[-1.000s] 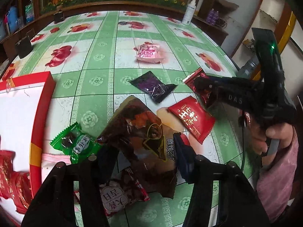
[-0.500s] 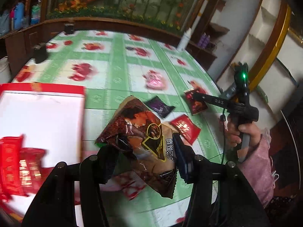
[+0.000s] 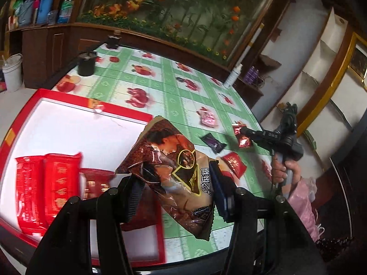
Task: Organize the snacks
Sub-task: 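Carry both brown snacks to the white tray and open both tools over it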
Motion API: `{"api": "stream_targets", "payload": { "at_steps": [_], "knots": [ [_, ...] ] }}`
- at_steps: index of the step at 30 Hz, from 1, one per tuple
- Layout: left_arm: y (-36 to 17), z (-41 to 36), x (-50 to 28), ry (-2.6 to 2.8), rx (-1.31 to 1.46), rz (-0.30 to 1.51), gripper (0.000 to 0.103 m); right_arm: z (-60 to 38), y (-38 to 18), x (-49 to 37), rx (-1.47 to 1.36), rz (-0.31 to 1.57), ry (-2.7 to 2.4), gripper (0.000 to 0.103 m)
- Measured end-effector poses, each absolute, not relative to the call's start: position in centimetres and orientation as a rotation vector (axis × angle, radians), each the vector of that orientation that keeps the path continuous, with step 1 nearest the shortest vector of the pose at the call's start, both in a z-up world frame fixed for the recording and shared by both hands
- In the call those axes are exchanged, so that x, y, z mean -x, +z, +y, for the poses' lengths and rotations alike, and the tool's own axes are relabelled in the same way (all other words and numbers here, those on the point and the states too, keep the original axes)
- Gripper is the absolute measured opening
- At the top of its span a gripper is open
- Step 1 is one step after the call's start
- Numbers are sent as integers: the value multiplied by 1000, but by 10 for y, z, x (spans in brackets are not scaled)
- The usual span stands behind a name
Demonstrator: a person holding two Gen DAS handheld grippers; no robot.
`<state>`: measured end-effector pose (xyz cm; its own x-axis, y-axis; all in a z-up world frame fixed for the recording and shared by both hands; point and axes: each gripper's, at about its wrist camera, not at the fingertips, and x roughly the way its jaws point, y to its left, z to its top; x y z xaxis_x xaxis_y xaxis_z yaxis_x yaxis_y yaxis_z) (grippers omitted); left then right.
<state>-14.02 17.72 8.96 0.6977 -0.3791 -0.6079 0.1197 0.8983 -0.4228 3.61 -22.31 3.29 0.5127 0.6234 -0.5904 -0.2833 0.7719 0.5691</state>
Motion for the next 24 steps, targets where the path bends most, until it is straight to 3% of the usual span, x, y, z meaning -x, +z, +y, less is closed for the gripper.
{"api": "stream_targets", "payload": {
  "at_steps": [24],
  "knots": [
    [58,251,167,97,161,799,54,80,35,38,-220,943,1068,16]
  ]
}}
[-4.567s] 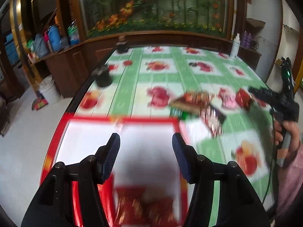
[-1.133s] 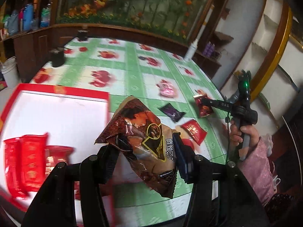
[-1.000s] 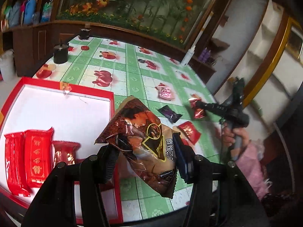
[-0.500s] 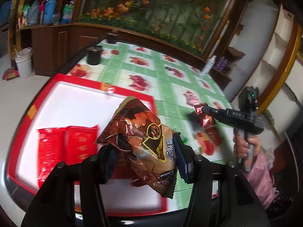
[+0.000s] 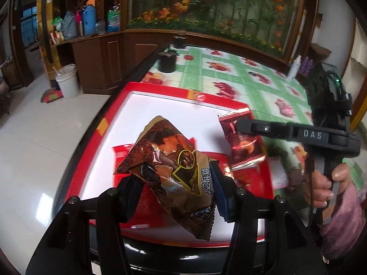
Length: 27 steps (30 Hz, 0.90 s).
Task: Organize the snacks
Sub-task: 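Carry both brown snacks to the white tray and open both tools over it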
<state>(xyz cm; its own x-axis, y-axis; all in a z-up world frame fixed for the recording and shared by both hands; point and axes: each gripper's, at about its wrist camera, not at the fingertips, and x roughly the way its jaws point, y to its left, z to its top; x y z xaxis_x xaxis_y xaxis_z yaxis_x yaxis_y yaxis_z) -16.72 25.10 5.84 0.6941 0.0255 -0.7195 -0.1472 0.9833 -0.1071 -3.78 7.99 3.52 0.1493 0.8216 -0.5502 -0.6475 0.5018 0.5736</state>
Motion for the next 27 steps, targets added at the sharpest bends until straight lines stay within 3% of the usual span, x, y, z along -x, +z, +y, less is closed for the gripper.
{"api": "stream_targets", "payload": {
  "at_steps": [5,9,17,22,27],
  "knots": [
    [59,266,169,143,206,794,55,89,36,52,-214,918,1097,22],
    [63,268,170,147,220,782,58,72,39,50,-284,887,1074,44],
    [72,254,170,134,198,753,58,33,50,33,-341,836,998,44],
    [92,252,180,183,188,640,58,5,54,26,-349,809,936,45],
    [105,241,184,178,152,576,69,-39,60,20,-401,766,874,48]
  ]
}}
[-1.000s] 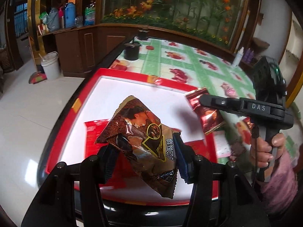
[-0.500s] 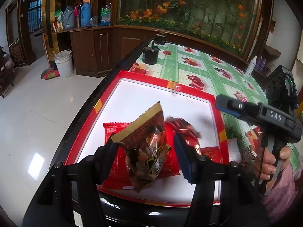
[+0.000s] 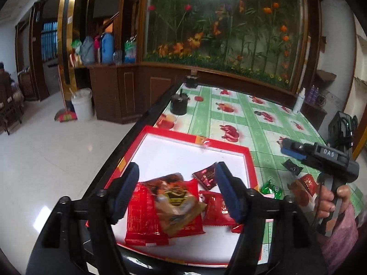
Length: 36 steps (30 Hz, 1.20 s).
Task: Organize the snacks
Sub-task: 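Carry both brown snacks to the white tray and open both tools over it, then grasp a red packet with the right tool while the left tool grasps a white heart-print packet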
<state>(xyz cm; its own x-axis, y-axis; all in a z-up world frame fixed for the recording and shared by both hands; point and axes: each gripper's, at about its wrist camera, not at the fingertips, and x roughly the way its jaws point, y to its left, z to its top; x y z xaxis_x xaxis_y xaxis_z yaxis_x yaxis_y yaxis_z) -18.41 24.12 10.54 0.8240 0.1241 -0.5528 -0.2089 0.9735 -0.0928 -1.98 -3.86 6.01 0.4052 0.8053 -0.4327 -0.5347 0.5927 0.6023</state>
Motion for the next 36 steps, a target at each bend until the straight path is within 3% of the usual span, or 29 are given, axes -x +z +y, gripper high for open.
{"api": "stream_targets", "payload": {
  "at_steps": [12,18,36],
  "knots": [
    [80,128,167,-122,-154,697,69,-150,66,13,-423,693,650,52],
    [62,77,173,-292,-304,737,70,-181,57,19,-284,738,529,53],
    [42,44,140,-495,-321,876,70,-149,12,33,97,940,481,54]
  ]
}}
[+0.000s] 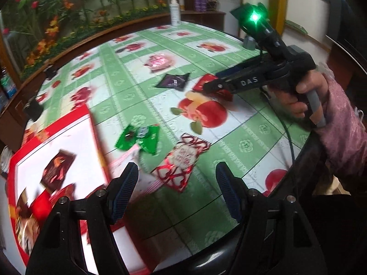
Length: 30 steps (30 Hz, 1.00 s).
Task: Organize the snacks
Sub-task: 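Grasp a red packet with the right tool while the left tool grasps a white heart-print packet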
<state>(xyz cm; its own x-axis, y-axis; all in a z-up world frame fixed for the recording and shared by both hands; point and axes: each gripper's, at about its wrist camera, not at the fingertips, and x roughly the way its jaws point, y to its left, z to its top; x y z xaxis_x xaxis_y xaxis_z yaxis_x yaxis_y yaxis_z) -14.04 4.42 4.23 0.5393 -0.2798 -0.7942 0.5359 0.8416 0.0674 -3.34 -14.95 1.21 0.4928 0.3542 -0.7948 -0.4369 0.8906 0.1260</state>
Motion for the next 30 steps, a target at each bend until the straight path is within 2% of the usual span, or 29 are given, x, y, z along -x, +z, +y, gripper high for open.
{"api": "stream_targets", "payload": {
  "at_steps": [12,20,21,23,24,26,30],
  "knots": [
    [18,24,113,-601,-434,996,69,-146,9,35,144,933,473,53],
    [11,21,101,-627,-391,1043,68,-148,10,35,153,925,463,39],
    [12,20,101,-627,-389,1038,66,-148,10,35,154,925,465,35],
    [13,19,102,-633,-380,1026,50,-147,11,35,159,923,458,29],
    [14,18,103,-634,-379,1023,47,-148,11,35,162,921,451,26],
    [15,17,104,-637,-376,1017,34,-149,11,34,156,922,447,23],
    [16,16,109,-653,-326,1012,27,-150,11,34,153,923,443,18]
  ]
}}
